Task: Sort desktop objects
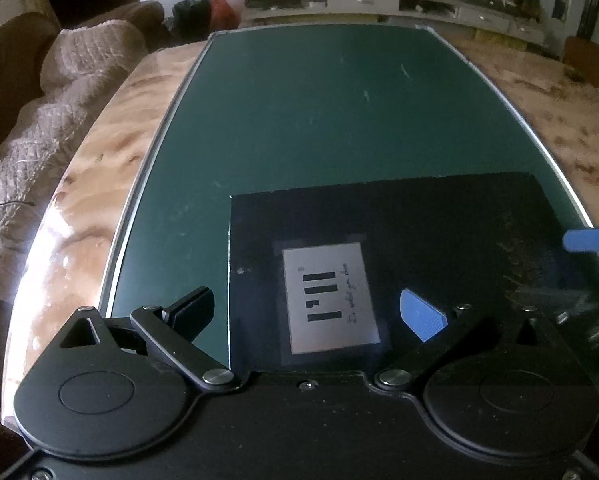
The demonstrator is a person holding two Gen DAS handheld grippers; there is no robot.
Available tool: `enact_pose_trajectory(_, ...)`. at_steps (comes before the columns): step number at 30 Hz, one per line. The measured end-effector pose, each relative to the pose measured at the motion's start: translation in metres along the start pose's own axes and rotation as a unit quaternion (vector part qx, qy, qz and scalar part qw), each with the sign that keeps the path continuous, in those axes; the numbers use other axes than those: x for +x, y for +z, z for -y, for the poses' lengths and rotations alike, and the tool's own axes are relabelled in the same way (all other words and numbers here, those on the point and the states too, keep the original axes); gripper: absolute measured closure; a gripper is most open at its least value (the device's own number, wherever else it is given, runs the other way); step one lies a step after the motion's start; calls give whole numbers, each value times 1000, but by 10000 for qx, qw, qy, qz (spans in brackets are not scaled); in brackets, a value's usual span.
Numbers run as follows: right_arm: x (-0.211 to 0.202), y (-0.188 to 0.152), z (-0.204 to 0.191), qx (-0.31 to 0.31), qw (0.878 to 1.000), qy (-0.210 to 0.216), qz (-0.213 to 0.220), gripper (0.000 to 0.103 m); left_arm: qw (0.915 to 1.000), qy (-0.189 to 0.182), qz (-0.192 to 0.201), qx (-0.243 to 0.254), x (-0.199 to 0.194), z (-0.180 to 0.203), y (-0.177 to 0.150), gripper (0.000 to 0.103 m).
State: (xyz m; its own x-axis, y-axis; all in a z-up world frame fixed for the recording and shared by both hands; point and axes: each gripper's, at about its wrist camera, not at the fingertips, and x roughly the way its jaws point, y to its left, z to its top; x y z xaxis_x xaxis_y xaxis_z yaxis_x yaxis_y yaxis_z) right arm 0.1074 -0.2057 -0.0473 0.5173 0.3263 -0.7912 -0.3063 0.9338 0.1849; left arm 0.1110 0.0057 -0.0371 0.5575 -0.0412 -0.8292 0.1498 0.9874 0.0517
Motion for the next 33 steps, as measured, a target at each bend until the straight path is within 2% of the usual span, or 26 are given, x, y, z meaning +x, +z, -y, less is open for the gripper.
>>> enact_pose_trajectory(6, 12, -8, -17, -518, 9973, -511, -141, 0, 9999, 27, -149, 65, 13, 2, -7, 1)
enact_pose_trajectory(13, 16, -8, -24, -567, 9960, -676, -148, 0, 9998, -18, -169, -34, 15, -1, -9, 0)
enact_pose_trajectory(27, -7, -17, -25, 309, 9961, -809, 194, 0, 9986, 155, 53, -504, -15, -3, -18, 0)
enact_pose_trajectory(33, -21, -19, -30, 436, 9949, -863, 280, 0, 9978, 301, 136, -574, -29, -3, -18, 0)
